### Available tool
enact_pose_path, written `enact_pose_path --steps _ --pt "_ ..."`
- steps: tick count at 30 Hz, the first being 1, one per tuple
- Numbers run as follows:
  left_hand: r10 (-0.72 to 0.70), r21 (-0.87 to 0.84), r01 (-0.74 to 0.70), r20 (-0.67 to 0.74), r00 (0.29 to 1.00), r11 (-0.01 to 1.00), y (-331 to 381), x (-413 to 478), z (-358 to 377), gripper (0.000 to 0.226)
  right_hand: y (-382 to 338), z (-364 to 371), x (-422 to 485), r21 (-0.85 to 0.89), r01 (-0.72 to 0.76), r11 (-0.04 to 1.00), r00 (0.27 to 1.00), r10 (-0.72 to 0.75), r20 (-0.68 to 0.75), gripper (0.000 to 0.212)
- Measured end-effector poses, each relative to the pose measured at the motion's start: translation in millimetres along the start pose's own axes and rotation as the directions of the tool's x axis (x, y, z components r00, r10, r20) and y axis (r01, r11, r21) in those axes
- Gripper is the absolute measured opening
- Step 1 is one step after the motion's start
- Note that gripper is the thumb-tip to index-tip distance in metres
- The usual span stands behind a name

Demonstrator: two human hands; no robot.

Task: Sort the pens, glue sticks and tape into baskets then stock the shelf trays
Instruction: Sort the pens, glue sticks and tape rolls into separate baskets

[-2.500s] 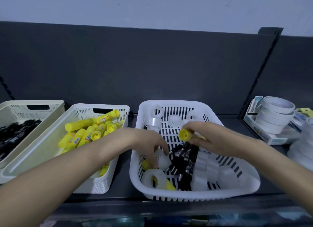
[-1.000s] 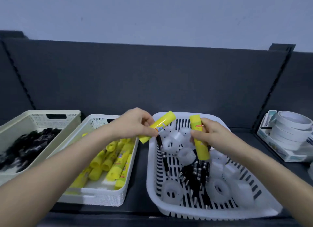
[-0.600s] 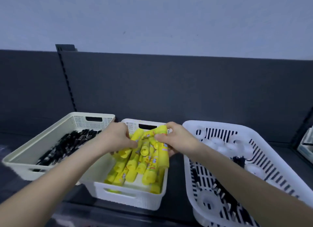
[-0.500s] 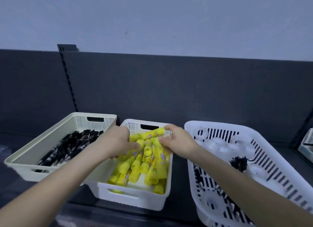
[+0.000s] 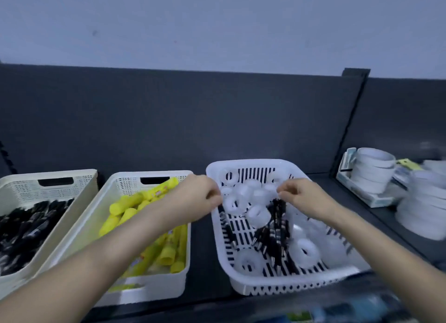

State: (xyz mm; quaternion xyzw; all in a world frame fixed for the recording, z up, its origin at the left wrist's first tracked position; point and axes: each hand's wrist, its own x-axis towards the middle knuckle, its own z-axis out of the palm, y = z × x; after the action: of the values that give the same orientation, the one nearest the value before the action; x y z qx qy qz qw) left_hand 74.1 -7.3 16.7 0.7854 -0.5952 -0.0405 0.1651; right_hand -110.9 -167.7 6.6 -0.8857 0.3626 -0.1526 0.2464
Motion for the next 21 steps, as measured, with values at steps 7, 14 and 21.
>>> enact_pose_path --steps 7,14,21 --pt "0.044 -0.073 -0.031 0.187 0.981 0.997 57.9 33.6 50.2 0.024 40.9 -5.4 1.7 -0.263 0.205 0.943 0.942 -0.117 0.313 0.021" --pt "-0.03 0.051 0.02 0.198 0.98 0.998 101.7 50.6 79.5 0.022 63.4 -22.5 6.2 -0.275 0.349 0.896 0.868 -0.198 0.455 0.025" --pt "-0.322 0.323 0.233 0.257 0.911 0.917 107.4 51.8 71.5 0.039 63.3 -27.6 27.9 -0.201 0.373 0.906 0.863 -0.259 0.434 0.047"
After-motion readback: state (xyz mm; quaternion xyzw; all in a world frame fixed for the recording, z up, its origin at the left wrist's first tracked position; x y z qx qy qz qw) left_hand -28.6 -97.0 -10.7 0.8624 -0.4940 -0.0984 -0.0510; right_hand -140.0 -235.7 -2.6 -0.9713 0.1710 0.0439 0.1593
